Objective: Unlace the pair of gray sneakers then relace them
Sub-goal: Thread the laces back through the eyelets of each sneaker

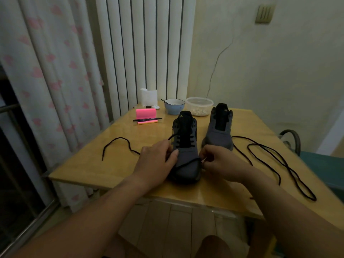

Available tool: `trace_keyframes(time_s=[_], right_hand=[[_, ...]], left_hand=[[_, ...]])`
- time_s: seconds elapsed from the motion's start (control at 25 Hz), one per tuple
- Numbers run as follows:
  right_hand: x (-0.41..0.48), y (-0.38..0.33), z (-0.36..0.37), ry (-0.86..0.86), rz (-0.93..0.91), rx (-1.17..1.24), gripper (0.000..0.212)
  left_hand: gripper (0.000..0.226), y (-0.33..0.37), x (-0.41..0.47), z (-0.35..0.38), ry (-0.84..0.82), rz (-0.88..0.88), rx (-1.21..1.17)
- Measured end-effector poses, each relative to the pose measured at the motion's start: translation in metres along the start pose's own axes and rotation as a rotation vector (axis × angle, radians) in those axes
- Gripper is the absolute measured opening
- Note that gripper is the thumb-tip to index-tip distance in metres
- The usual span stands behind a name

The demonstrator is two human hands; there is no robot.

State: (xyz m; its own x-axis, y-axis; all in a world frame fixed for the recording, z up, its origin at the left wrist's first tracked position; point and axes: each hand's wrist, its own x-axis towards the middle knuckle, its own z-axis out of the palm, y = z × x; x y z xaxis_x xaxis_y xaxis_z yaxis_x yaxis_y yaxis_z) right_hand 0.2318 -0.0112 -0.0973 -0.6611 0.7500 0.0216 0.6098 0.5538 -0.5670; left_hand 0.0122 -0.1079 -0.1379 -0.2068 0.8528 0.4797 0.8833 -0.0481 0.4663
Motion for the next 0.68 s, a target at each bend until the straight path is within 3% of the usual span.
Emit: trace_keyframes(time_s=[0.08,0.2,0.36,0.52,0.68], right_hand=[[-0.001,0.001,0.001,0.010,-0.025,-0.100,0.003],[-0.003,-0.001,-0.001,0.060,-0.037,-0.052,0.002],[0.007,-0.030,-0.027,0.158,-0.216,0.011,0.009],[0.017,-0.045,-0.035,0.116,-0.206,0.212,0.014],[0.020,-0.047,-0.029,0.079,-0.152,0.453,0.013]], left_hand=[[0.018,0.003,0.003,0.002,0.097,0.010,0.096],[0.029,0.028,0.012,-0.002,0.204,0.097,0.101],[0.040,0.065,0.032,-0.010,0.018,0.261,0.040],[0.034,0.063,0.050,-0.024,-0.134,0.108,-0.230],[0.021,0.050,0.053,-0.043,-0.208,0.105,-0.281]])
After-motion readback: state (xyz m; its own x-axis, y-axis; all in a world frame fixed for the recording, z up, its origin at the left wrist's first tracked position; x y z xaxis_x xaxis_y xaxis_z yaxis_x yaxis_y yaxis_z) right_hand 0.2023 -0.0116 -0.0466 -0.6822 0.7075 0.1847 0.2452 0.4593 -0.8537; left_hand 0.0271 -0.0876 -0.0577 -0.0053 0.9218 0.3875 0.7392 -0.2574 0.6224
